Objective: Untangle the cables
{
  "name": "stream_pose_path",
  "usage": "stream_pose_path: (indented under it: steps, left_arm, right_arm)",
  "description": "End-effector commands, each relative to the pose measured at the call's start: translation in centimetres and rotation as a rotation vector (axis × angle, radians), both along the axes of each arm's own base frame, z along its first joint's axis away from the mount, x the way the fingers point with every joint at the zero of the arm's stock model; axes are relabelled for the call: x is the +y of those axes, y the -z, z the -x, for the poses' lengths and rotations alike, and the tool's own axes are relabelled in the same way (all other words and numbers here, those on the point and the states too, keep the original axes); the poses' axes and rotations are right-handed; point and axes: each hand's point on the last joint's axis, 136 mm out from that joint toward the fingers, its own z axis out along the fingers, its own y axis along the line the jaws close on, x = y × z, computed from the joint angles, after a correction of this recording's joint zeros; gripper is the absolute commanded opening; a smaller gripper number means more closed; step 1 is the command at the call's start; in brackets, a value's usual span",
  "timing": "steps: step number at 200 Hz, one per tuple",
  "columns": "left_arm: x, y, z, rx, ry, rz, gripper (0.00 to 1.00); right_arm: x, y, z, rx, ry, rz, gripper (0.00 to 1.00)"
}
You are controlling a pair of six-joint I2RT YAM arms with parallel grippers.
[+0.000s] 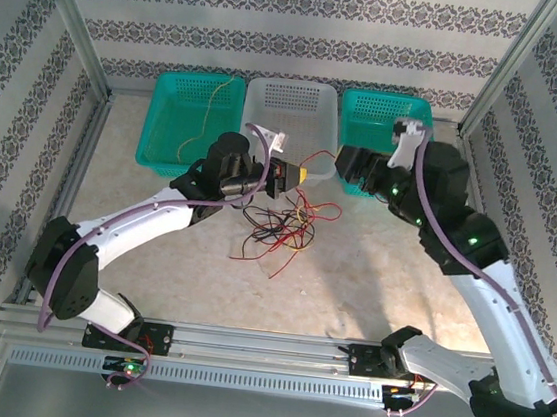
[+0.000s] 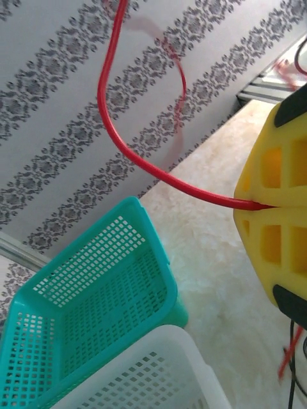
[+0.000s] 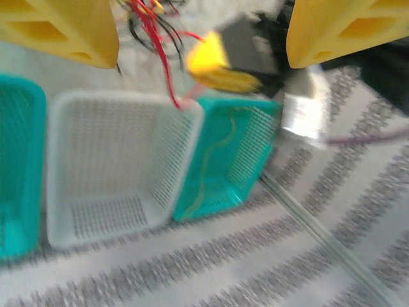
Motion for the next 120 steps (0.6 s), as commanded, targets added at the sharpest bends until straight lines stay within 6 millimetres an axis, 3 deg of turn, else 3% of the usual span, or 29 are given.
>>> stream_pose_path:
  steps: [1,20,54,94,120]
  left_arm:
    - [0.9,-4.0,1.1,-0.010,-0.033,0.117,0.00]
    - [1.4,-4.8,1.4,-0.003,-0.052,0.134,0.00]
    - [1.7,-5.7,1.5,0.033,-0.070,0.180,0.00]
    - [1.5,-7.2,2.2,0.084,-0.045,0.279,0.00]
    - [1.9,-8.5,2.5,0.098,-0.053,0.332,0.00]
  right_arm:
    - [1.5,4.5,0.5,0.151,-0.041,-0.144,0.71]
    - [3.7,6.6,1.5,0.202,-0.143,-0.218,0.71]
    - [6.3,6.4,3.1,0.138,-0.243,-0.196,0.76]
    - [6.8,9.3,1.2,0.182,-0.163,-0.113,0.76]
    - [5.9,12.6,-0.4,0.221,-0.044,-0.023,0.73]
